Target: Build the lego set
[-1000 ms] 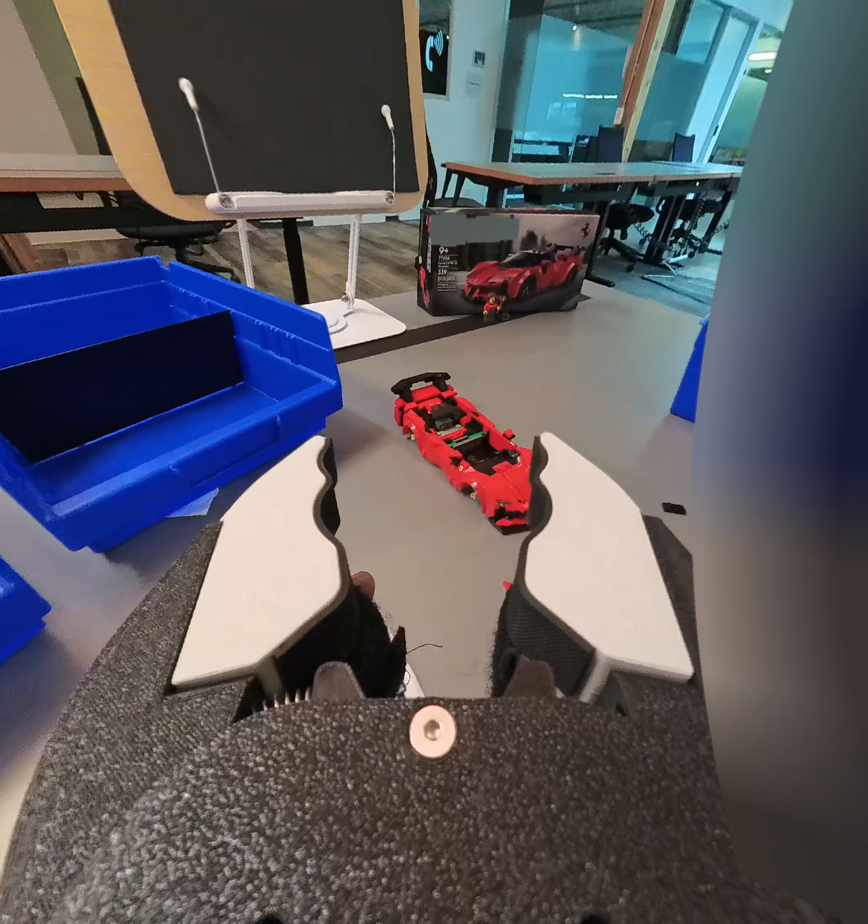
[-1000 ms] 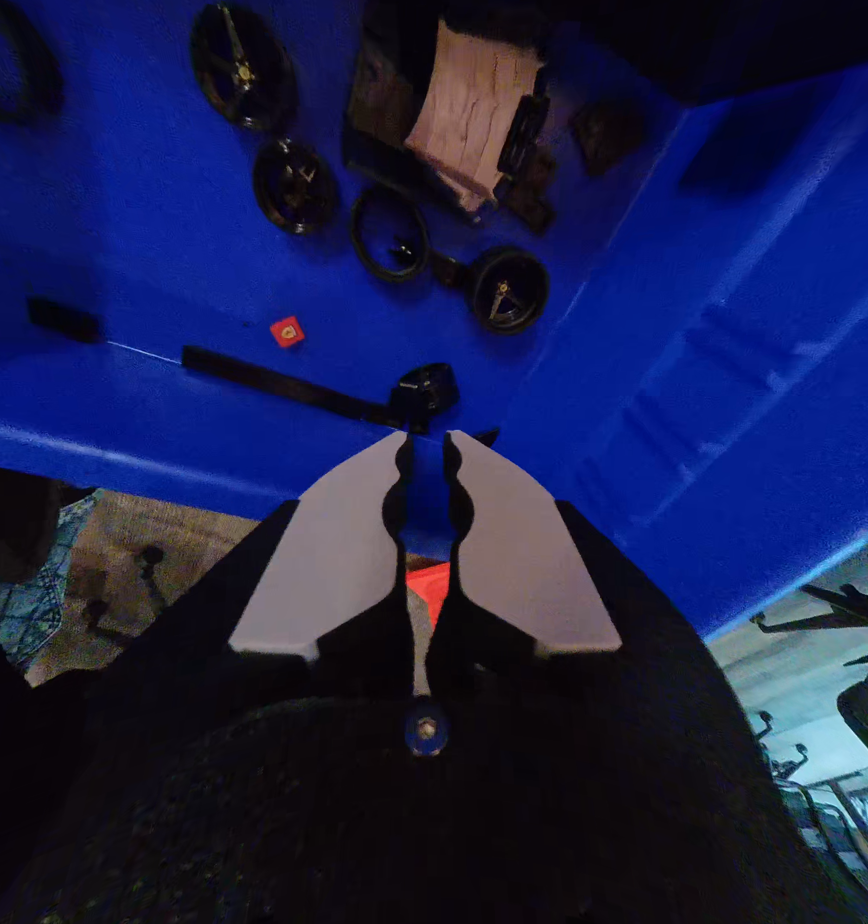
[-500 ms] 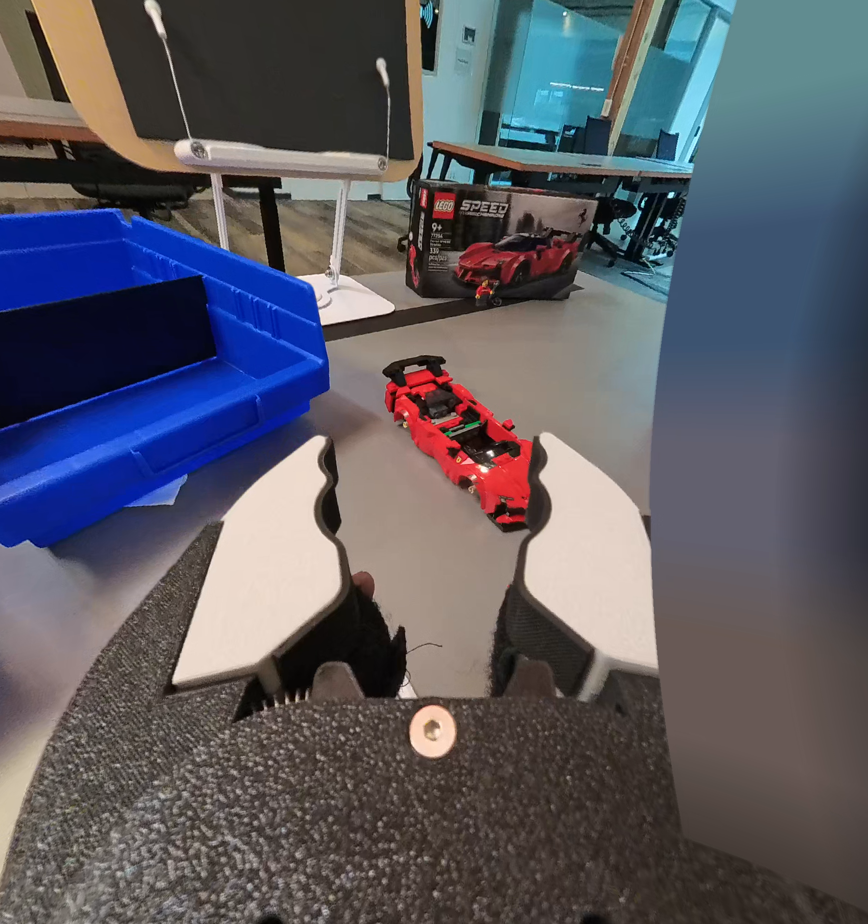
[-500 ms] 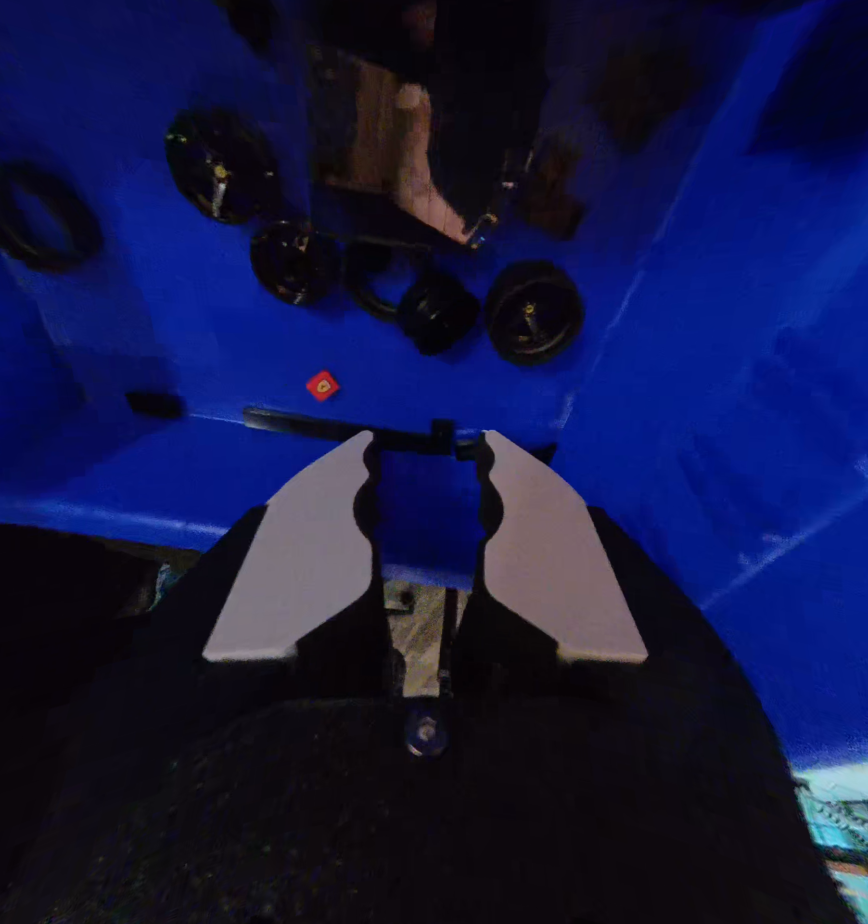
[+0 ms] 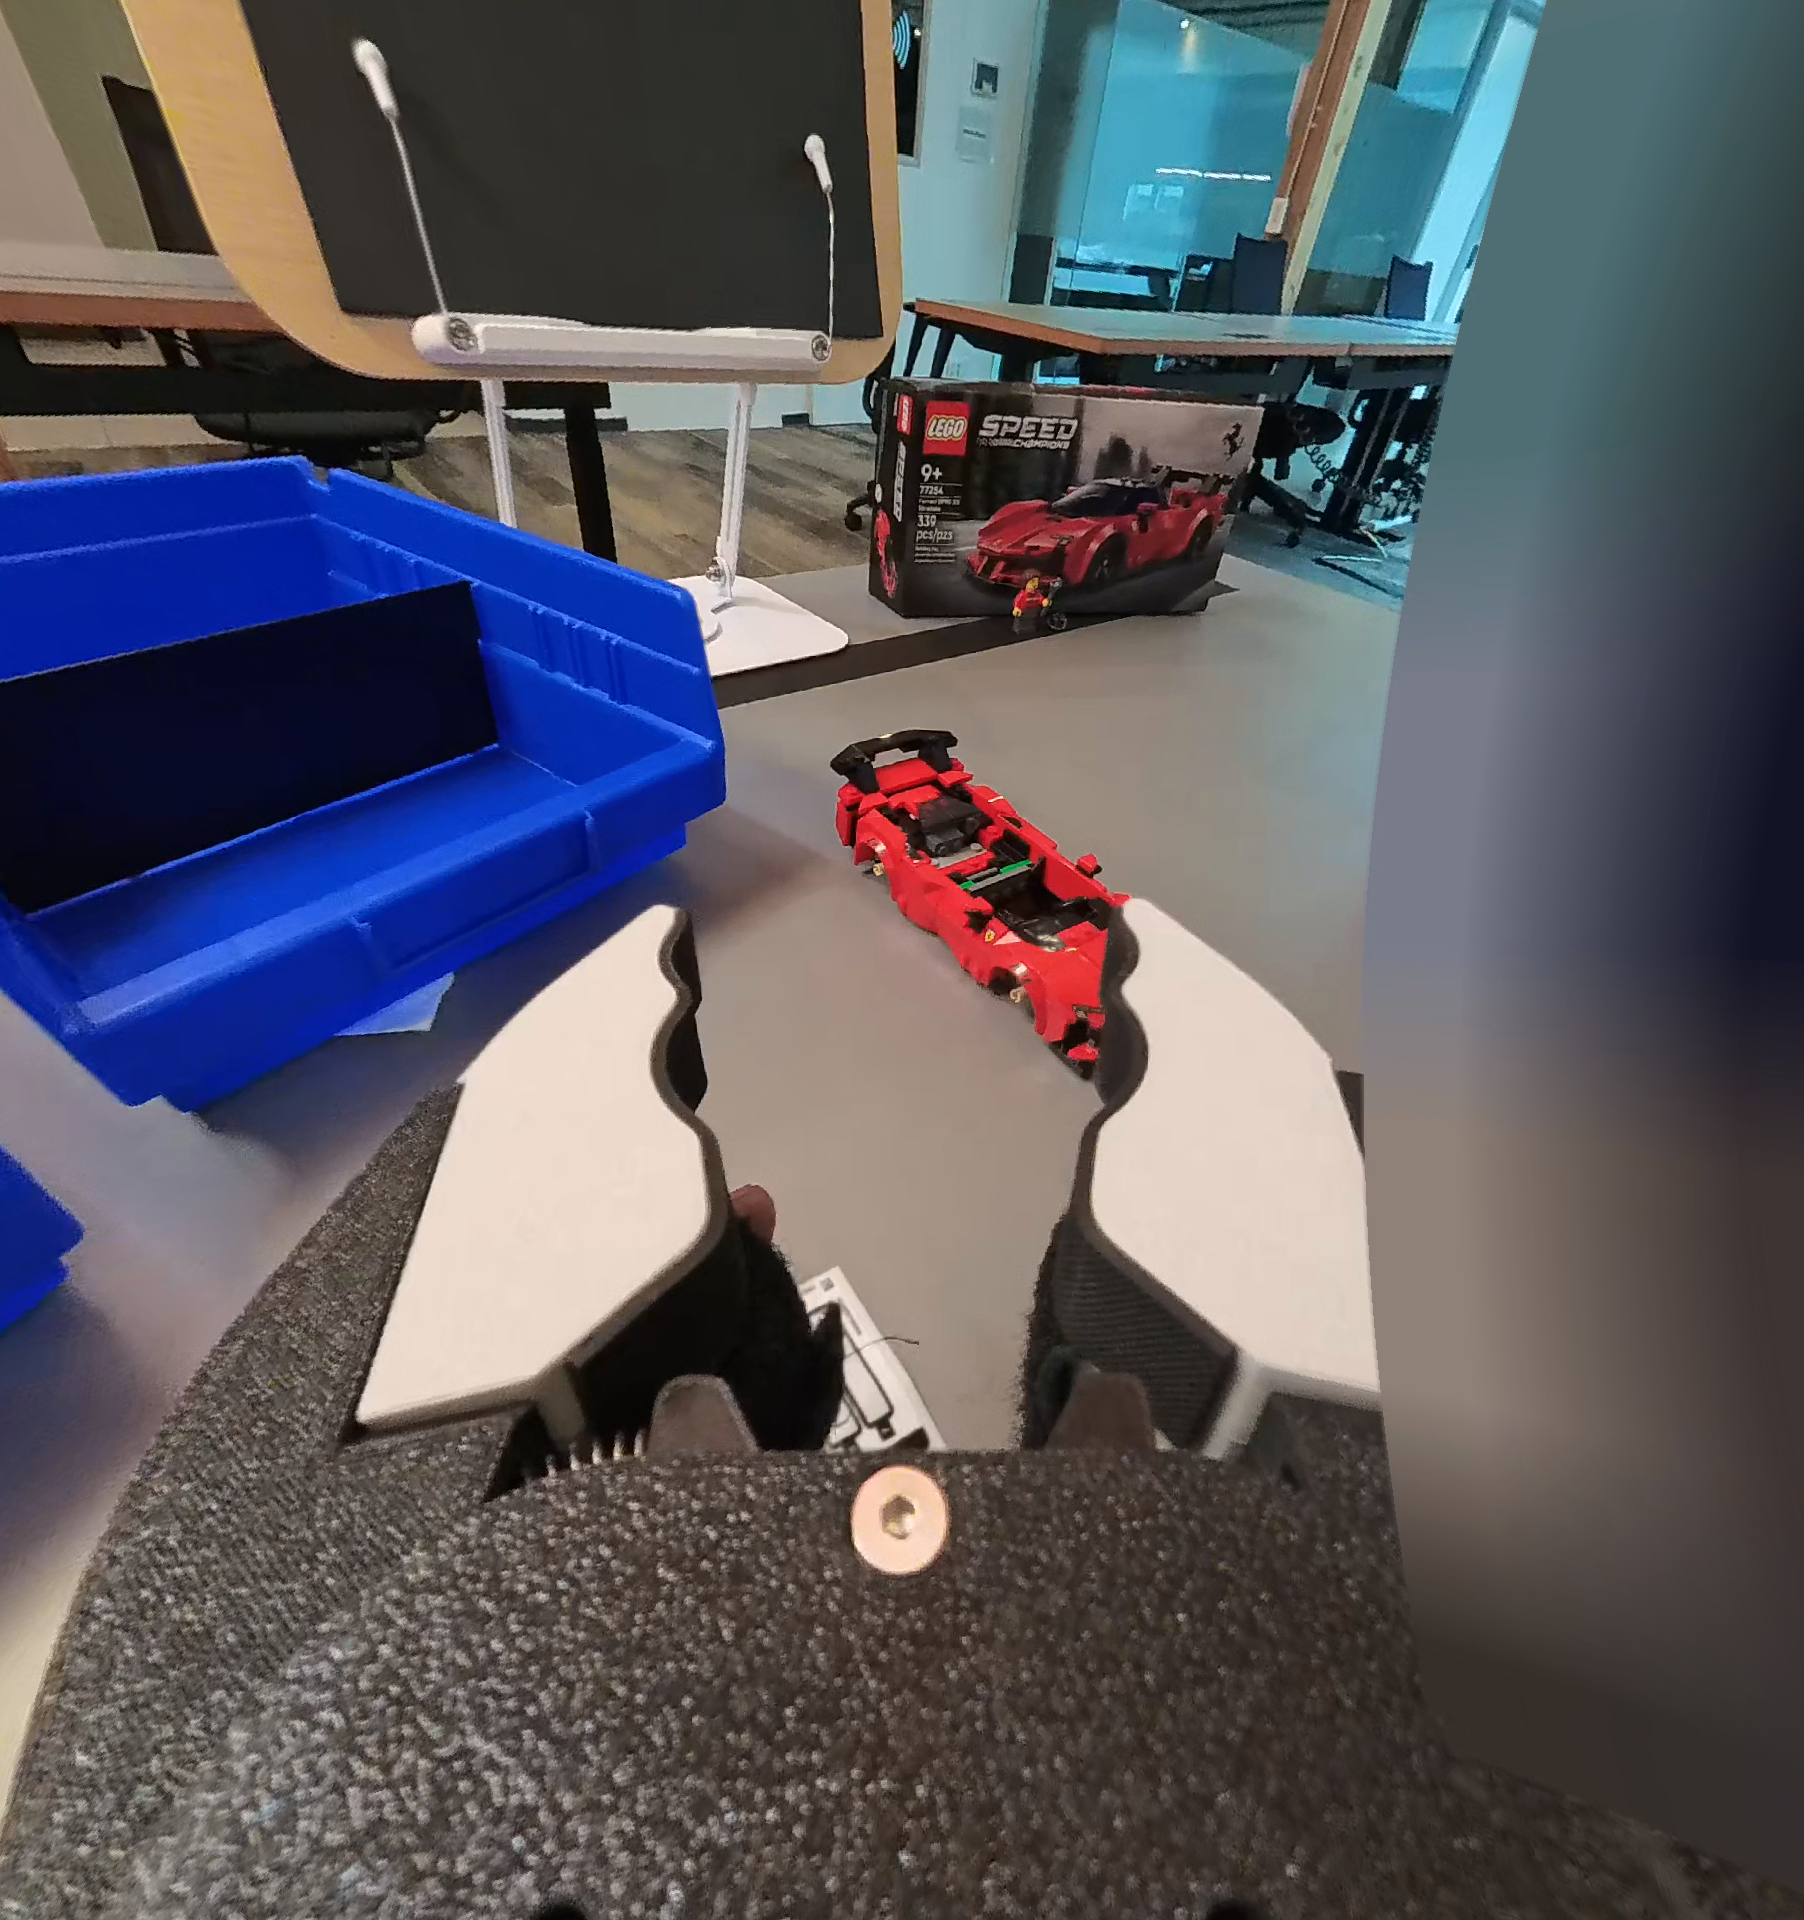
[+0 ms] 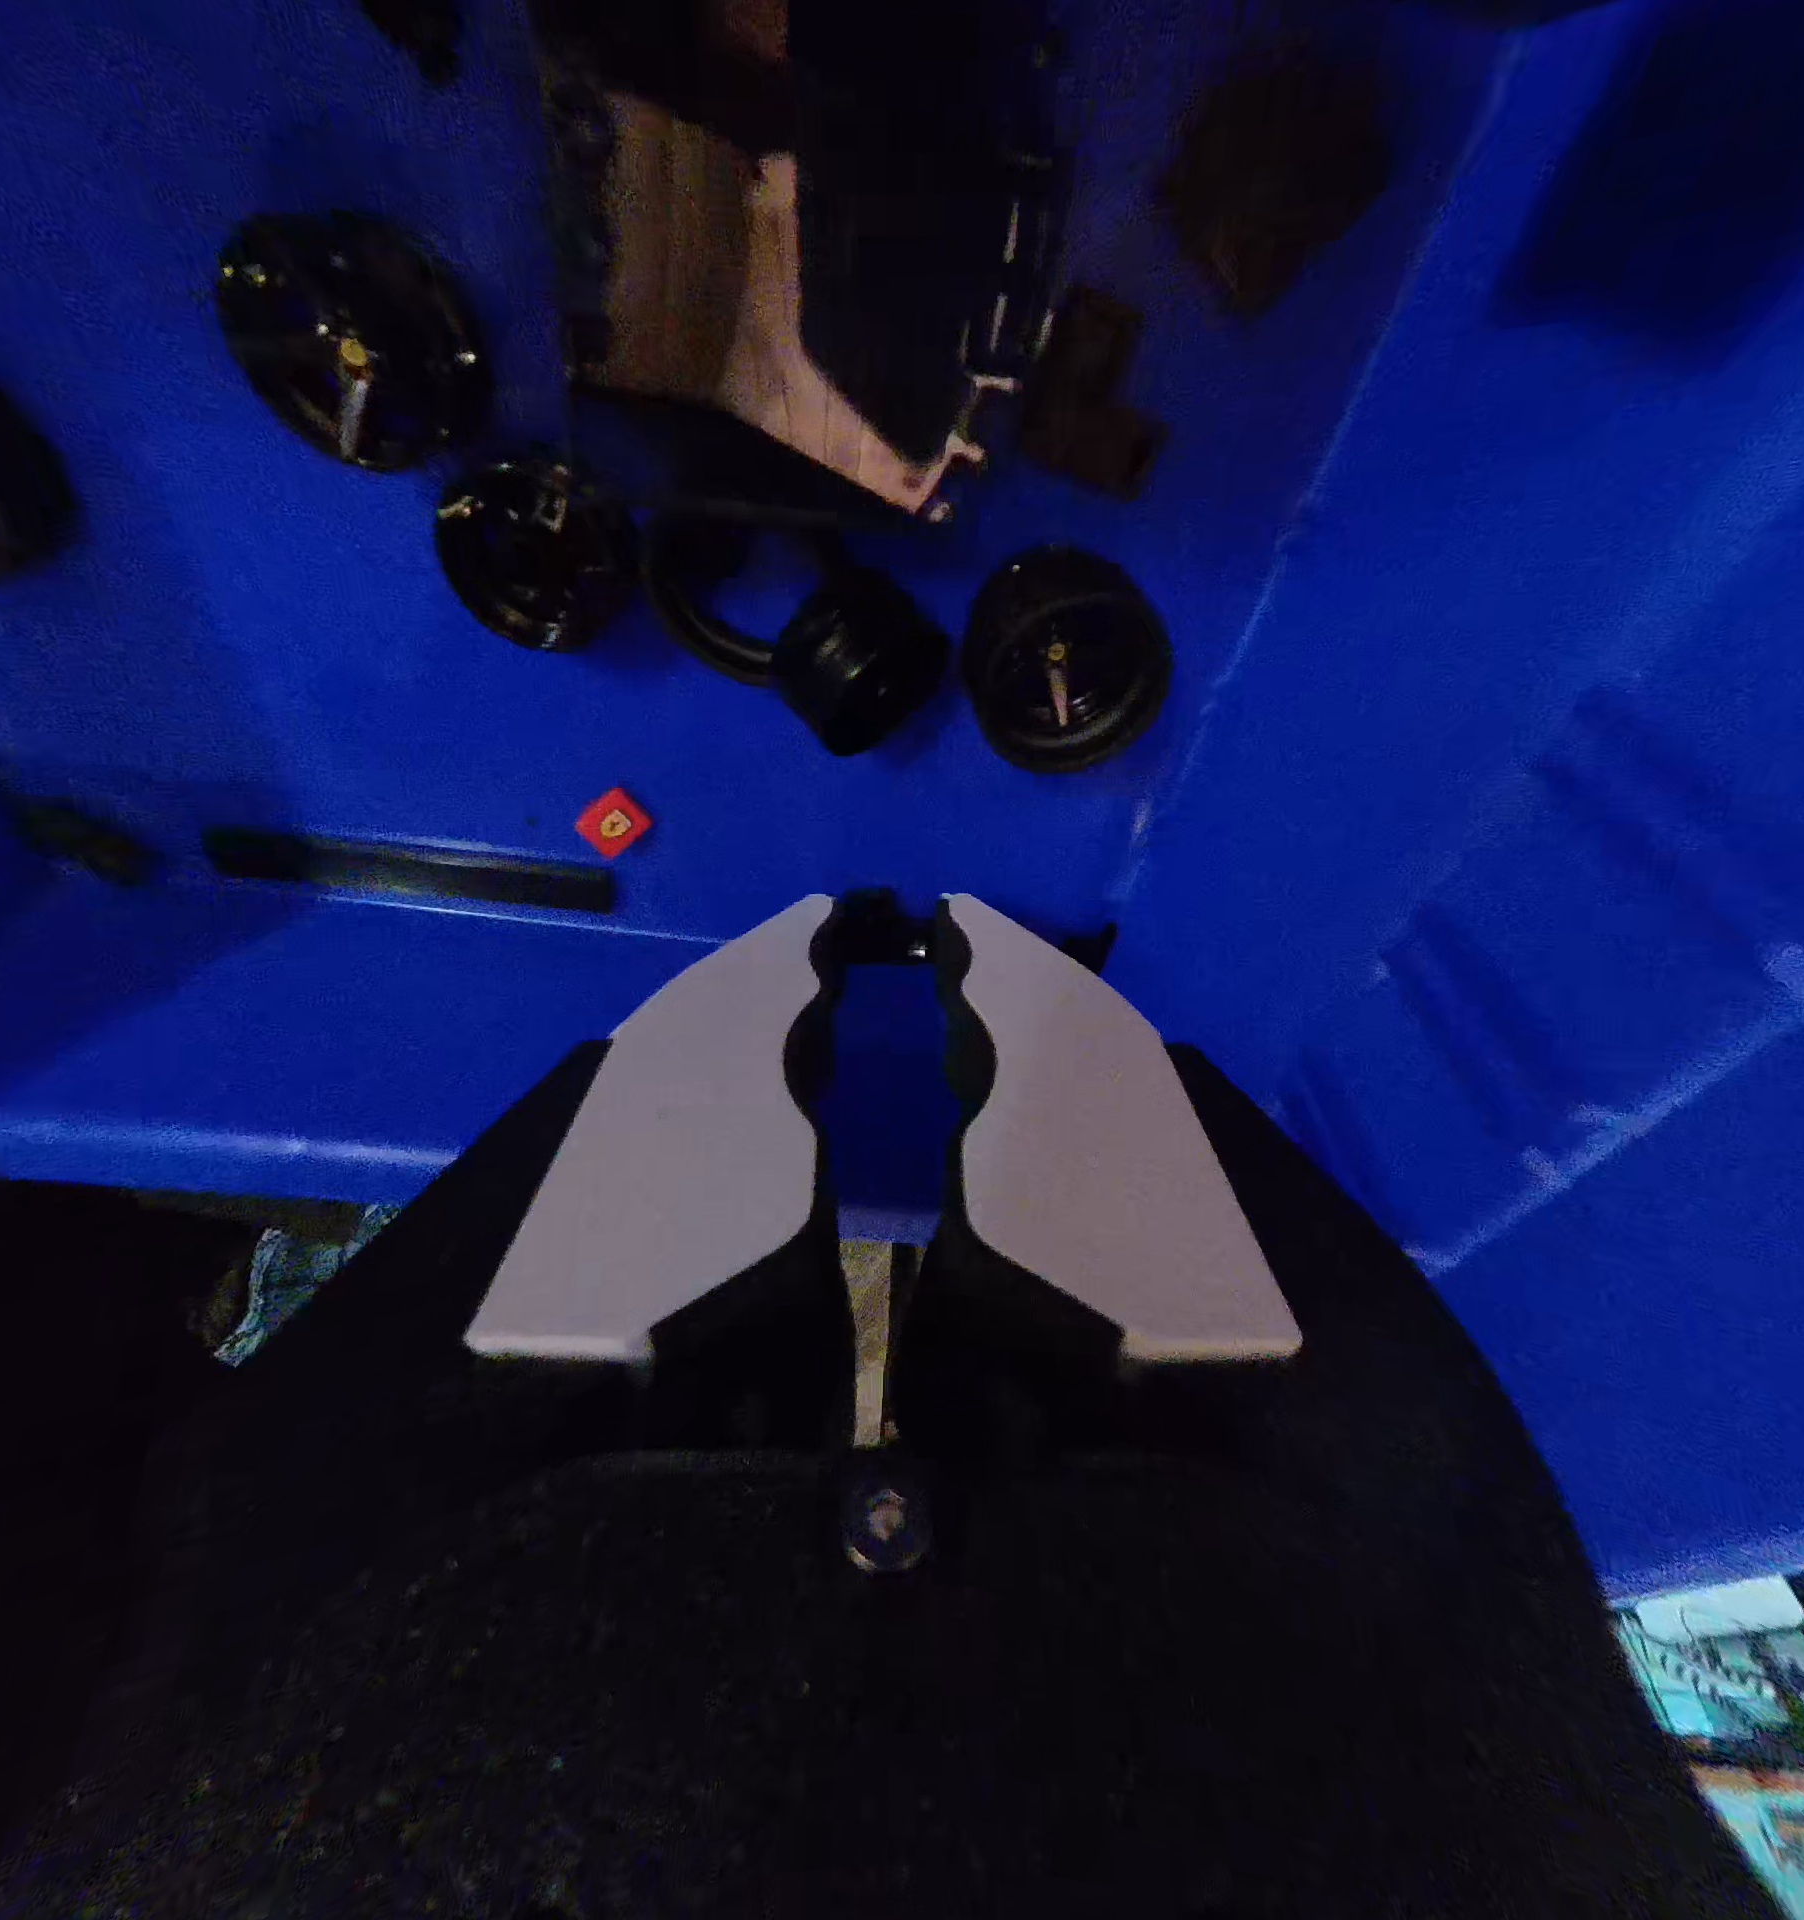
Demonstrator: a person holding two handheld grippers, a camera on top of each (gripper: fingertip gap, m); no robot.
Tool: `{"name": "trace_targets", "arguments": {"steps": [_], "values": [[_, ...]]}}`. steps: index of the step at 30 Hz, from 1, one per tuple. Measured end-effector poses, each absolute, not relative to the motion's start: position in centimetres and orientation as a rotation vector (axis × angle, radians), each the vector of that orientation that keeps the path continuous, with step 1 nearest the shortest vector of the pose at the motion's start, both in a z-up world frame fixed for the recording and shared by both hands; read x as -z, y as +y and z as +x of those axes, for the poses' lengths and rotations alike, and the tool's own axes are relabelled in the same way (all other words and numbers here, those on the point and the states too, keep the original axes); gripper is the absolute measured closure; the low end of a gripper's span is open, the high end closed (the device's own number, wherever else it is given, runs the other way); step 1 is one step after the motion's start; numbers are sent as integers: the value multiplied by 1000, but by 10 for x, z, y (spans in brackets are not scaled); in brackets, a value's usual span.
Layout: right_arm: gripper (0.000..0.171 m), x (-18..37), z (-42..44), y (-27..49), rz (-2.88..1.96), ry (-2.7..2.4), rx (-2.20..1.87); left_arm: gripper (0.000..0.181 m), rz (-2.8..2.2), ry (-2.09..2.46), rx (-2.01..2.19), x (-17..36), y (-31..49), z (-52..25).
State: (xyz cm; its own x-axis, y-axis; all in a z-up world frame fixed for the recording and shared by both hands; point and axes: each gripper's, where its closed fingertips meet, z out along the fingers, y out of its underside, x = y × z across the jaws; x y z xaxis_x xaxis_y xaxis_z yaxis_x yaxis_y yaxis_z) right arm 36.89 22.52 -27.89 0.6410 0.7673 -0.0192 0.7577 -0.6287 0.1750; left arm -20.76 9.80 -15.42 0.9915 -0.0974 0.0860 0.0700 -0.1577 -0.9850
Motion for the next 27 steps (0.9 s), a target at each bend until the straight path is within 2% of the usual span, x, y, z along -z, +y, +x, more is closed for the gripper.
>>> {"name": "trace_targets", "arguments": {"steps": [2, 3, 11, 18, 20, 22, 27], "values": [[158, 274, 365, 226, 2728, 1271, -6, 107, -1714, 20, 135, 152, 93, -211], [170, 268, 361, 231, 2783, 1285, 43, 107, -1707, 17, 133, 150, 91, -213], [170, 177, 275, 243, 3056, 1705, 953, 107, -1648, -17, 118, 141, 63, -225], [171, 104, 187, 199, 2876, 1994, 1485, 107, -1600, -43, 119, 135, 38, -235], [170, 107, 145, 180, 2853, 2100, 1373, 107, -1590, -42, 125, 134, 33, -236], [170, 122, 91, 152, 2706, 2152, 1456, 107, -1574, -42, 127, 133, 28, -236], [170, 228, 25, 143, 2586, 1824, 1330, 106, -1562, -49, 164, 138, 17, -234]]}}
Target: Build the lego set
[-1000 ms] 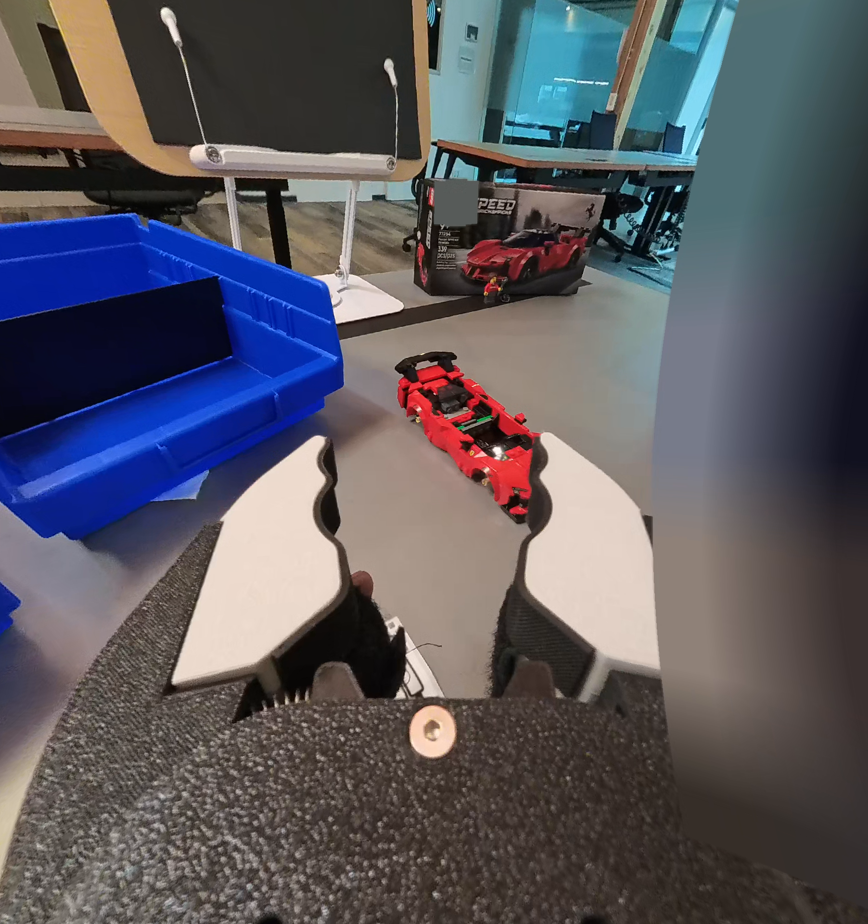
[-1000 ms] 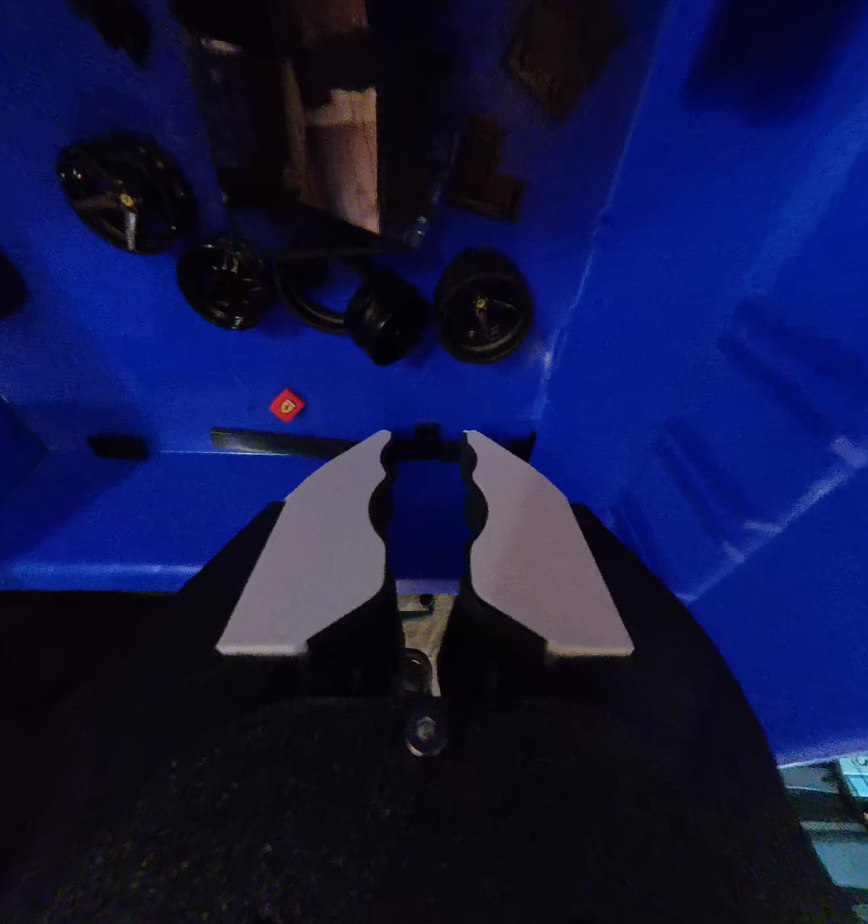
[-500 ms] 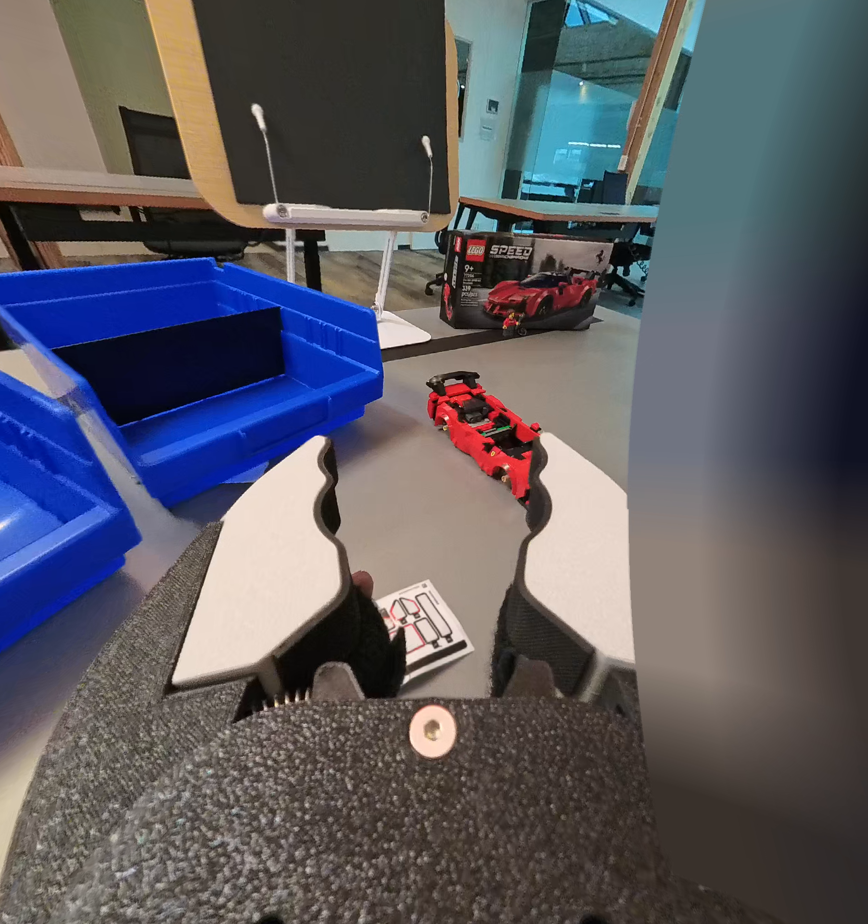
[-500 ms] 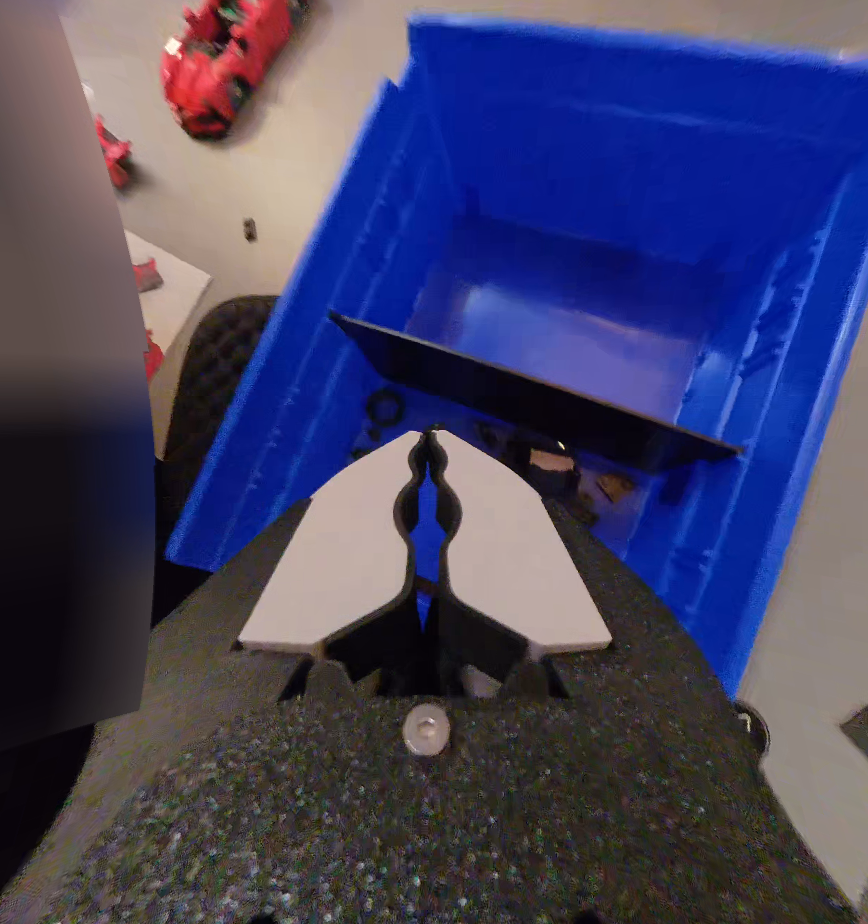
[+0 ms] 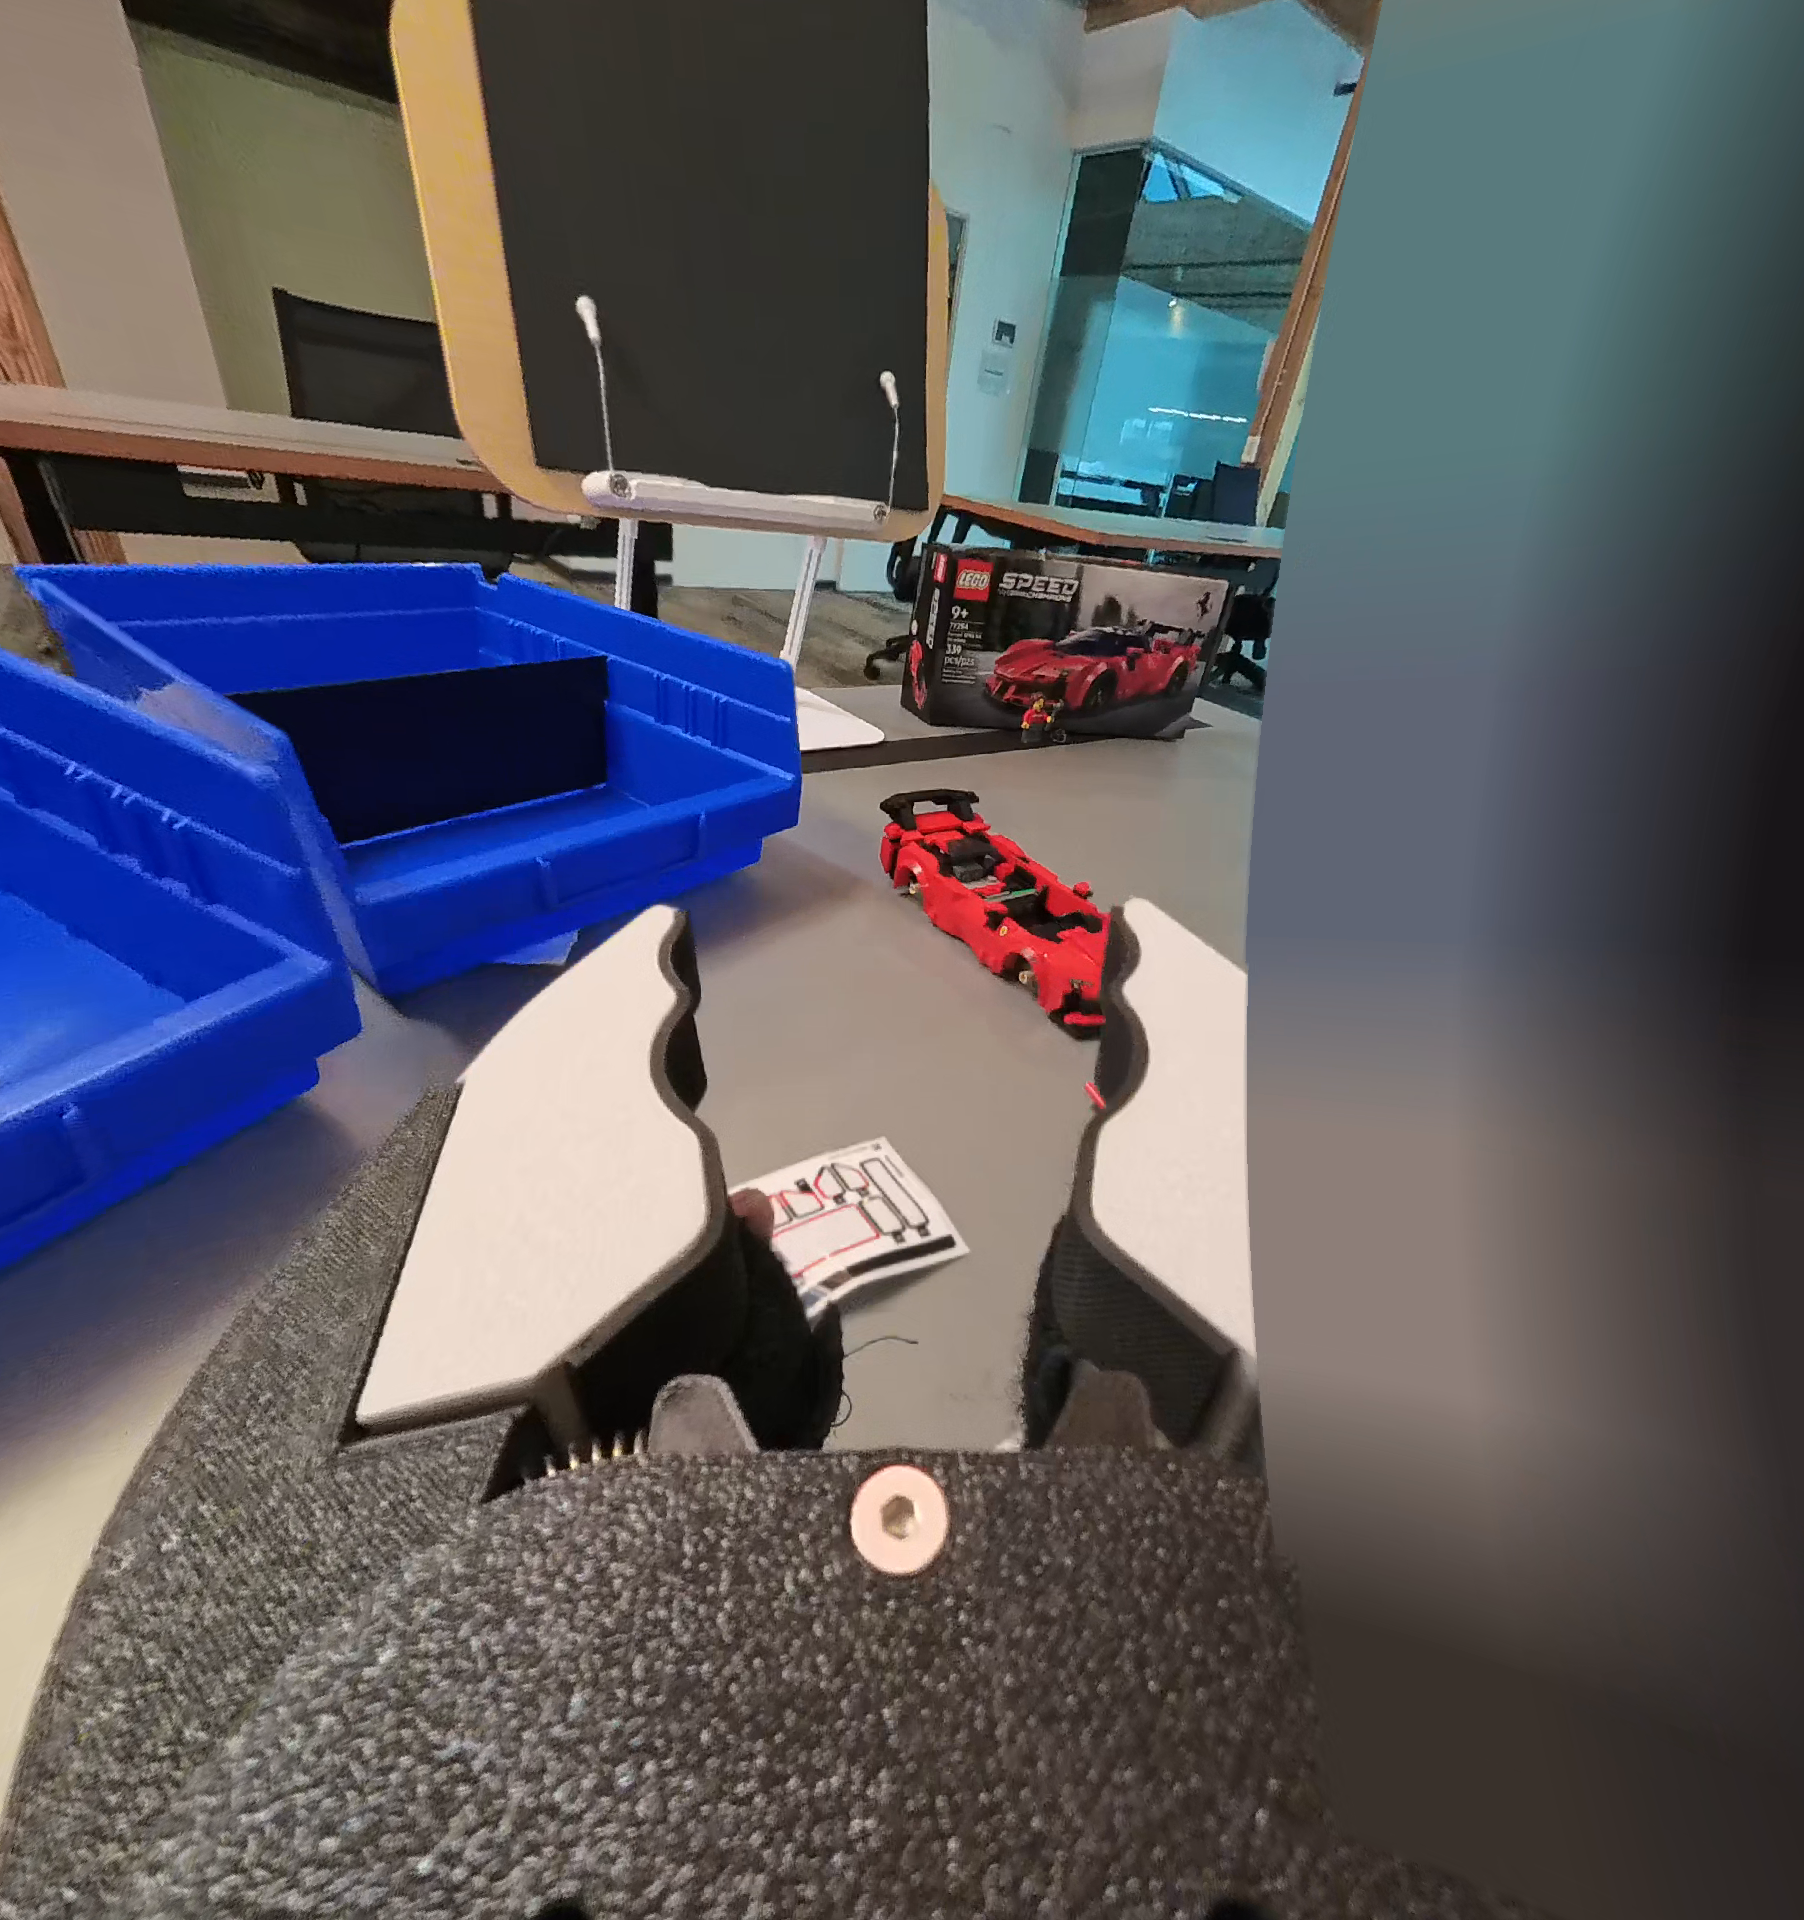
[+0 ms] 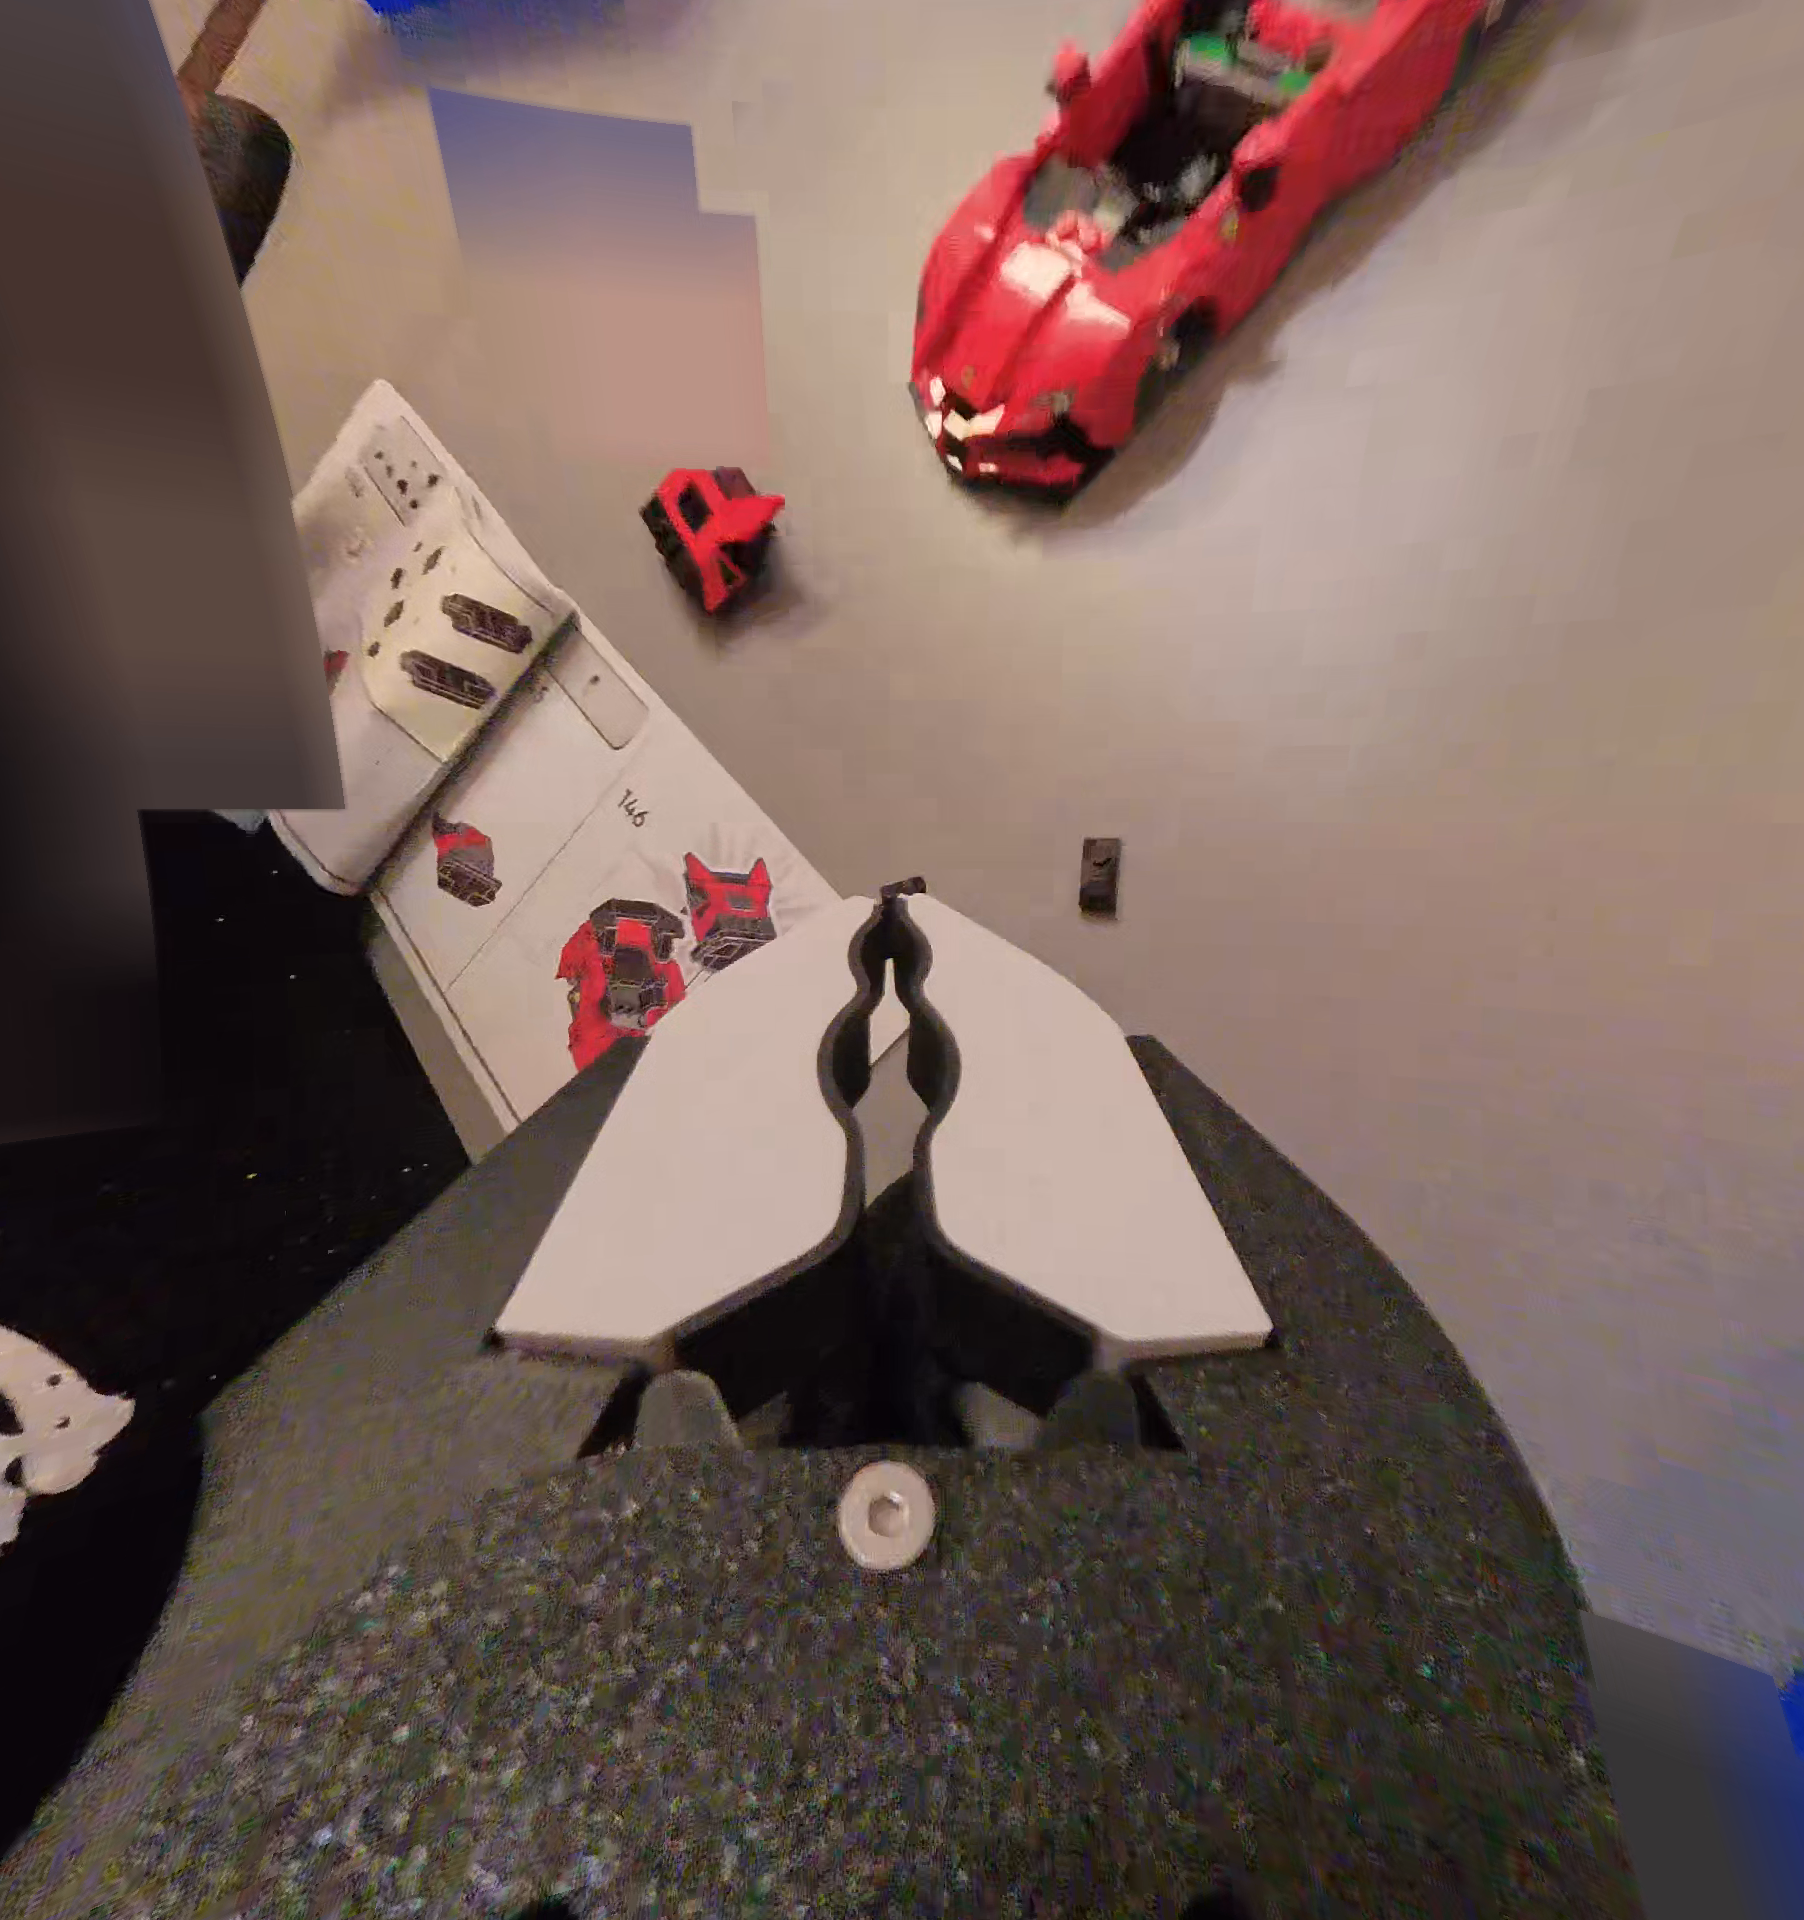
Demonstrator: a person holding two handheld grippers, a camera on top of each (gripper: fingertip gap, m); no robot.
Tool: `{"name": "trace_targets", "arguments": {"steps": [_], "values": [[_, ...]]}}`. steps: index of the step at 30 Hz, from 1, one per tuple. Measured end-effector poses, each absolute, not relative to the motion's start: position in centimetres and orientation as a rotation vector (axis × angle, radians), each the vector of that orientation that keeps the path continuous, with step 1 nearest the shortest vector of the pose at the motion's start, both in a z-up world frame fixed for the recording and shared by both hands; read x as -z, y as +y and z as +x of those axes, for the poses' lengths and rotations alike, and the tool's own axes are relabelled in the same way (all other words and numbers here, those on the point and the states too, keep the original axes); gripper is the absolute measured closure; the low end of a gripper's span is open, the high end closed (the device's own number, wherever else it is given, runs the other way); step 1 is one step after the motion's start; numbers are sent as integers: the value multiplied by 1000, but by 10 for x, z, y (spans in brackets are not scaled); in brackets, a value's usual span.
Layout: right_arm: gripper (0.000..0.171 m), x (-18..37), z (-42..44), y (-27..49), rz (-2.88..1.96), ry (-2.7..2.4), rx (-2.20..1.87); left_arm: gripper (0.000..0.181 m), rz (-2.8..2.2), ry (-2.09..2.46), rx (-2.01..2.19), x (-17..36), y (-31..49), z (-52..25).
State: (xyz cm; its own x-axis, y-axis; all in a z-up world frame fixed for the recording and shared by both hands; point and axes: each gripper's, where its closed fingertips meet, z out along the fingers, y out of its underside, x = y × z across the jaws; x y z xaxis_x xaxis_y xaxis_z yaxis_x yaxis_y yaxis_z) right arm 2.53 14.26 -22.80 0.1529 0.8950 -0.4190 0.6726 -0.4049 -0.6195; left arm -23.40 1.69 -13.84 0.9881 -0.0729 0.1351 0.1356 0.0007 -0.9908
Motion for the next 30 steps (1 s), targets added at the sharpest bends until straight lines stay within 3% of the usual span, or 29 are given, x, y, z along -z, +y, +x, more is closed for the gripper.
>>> {"name": "trace_targets", "arguments": {"steps": [4, 13, 22, 27, 30], "values": [[170, 265, 26, 156, -2321, -1501, -1049, 107, -1564, -64, 164, 143, 5, -243], [162, 267, 62, 185, -2288, -1608, -464, 107, -1544, -105, 192, 149, 1, -254], [146, 273, 61, 174, -2267, -1613, -402, 107, -1564, -87, 185, 151, 9, -251], [162, 278, 57, 177, -2255, -1565, -386, 107, -1573, -61, 175, 149, 12, -245], [163, 273, 48, 174, -2186, -1605, -433, 114, -1586, 3, 231, 143, 21, -233]]}}
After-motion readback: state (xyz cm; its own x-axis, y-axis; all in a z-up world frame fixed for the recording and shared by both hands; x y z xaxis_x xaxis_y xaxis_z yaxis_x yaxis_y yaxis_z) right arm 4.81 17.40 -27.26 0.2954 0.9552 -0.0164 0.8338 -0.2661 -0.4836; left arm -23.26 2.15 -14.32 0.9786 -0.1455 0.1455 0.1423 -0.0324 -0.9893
